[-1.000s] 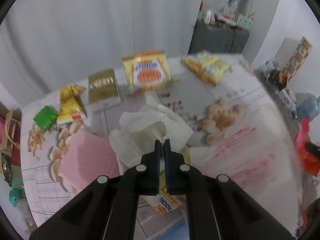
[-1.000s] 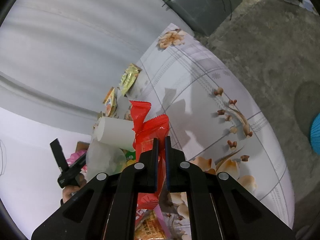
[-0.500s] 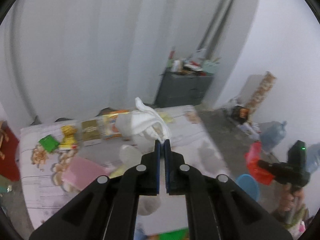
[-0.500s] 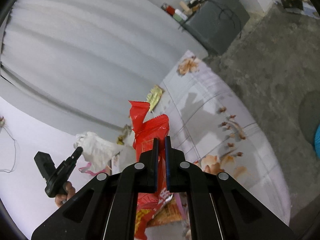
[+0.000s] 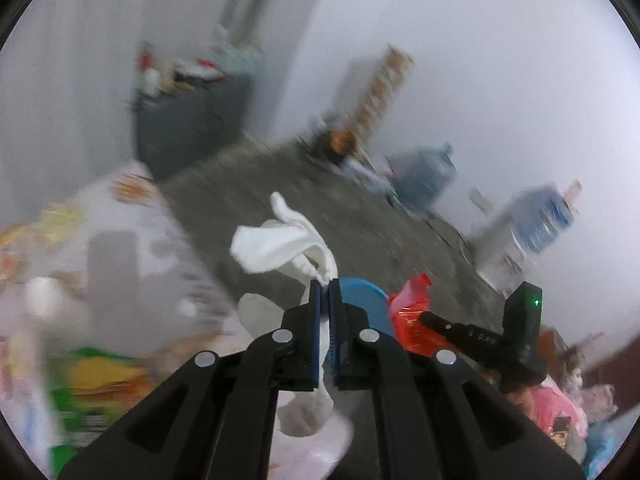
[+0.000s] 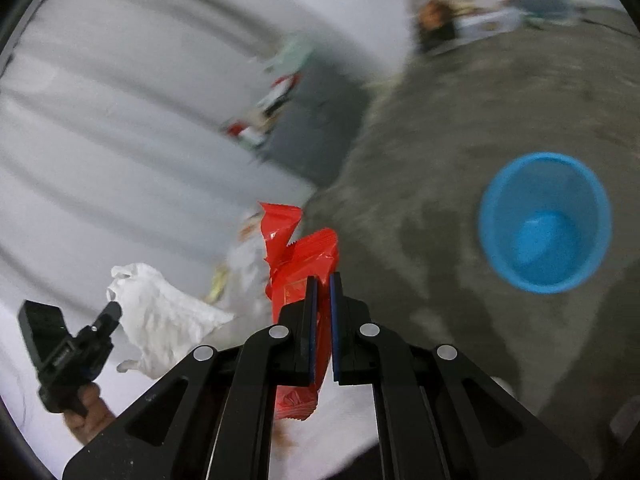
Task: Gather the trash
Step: 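Carry tissue and red wrapper to the blue wastebasket and open both tools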
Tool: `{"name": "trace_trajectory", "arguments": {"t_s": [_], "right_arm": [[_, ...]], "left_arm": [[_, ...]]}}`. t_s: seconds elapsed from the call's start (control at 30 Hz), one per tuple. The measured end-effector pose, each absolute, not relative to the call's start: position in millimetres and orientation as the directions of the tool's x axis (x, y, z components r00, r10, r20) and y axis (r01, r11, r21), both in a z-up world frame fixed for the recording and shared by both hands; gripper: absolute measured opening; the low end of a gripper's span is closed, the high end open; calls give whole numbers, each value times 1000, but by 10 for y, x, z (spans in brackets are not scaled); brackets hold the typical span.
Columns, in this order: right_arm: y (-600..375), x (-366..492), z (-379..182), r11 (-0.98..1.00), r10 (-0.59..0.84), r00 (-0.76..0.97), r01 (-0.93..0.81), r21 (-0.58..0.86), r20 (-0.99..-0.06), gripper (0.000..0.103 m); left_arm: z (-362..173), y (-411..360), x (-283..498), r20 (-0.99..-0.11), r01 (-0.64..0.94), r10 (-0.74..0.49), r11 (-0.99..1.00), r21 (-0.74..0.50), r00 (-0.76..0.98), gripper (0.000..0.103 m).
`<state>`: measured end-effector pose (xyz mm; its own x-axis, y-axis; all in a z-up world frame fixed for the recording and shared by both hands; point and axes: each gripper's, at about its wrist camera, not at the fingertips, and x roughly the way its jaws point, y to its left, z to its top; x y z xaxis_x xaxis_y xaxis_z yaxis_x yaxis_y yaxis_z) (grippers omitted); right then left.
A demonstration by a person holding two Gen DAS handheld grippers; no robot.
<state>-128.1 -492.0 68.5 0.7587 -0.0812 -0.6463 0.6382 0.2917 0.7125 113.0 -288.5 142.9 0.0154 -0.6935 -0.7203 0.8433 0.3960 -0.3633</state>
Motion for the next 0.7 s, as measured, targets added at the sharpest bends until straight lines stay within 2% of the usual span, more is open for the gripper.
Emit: {"name": "trace_trajectory", "arguments": {"t_s": [0.13,0.27,0.4,0.53,0.57,0.6,0.63,0.67,0.7], "right_arm": [[-5157,-1651,277,173,-124,692,720,672,-711,4],[-5388,-1834,-176,70,-120,633,774,630,-765,4],[-5667,-1854,-519,-4,-95,605,794,608,-790,5],[-5880,-1895,-707,-21,-87,579,813,582,-811,9],[-5956,-1853,-794,-32,-85,564,823,568,-822,13],[-6024,-1816,-890,-44,-74,552,830,556,-830,19],[-6071,-1819,-963,-55,-70,539,838,543,-839,31],[-6108,-1808,-1028,-63,-69,522,848,526,-850,38],[-6148,-1846,-1071,-65,-68,507,857,511,-859,39]], "left_arm": [[930,-3747,606,-769,881,-638,335,-335,-50,4],[262,-4504,232,-818,885,-558,300,-356,-140,4],[-219,-5017,83,-845,896,-505,275,-348,-173,4],[-594,-5447,-84,-875,921,-462,260,-290,-145,5],[-652,-5496,-82,-878,924,-459,261,-281,-137,11],[-727,-5574,-84,-883,928,-453,265,-263,-121,23],[-774,-5606,-105,-887,929,-449,270,-254,-112,29],[-818,-5644,-99,-890,928,-444,277,-249,-106,36],[-842,-5666,-91,-889,926,-445,281,-254,-109,37]]}}
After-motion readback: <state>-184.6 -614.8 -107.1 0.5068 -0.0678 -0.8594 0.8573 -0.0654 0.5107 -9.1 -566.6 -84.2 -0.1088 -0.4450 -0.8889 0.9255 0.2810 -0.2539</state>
